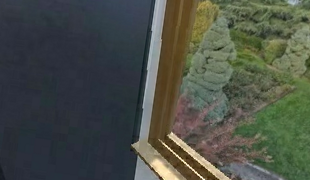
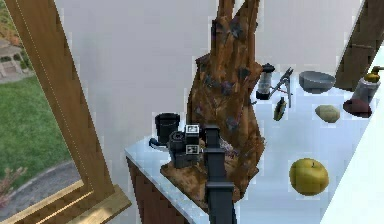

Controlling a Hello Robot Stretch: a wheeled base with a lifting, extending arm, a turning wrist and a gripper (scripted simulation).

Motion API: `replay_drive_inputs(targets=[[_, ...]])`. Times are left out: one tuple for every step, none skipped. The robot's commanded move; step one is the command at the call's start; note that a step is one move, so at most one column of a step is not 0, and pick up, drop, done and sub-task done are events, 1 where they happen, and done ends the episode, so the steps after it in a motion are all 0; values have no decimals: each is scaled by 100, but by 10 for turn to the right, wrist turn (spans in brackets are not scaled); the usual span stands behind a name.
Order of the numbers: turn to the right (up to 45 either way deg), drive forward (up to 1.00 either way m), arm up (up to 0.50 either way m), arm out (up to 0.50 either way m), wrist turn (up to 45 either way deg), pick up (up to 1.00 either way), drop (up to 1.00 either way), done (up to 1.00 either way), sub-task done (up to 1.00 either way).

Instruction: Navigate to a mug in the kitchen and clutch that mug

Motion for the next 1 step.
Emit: replay_drive_inputs(targets=[[0, 0, 10, 0, 0, 0, 0, 0, 0]])
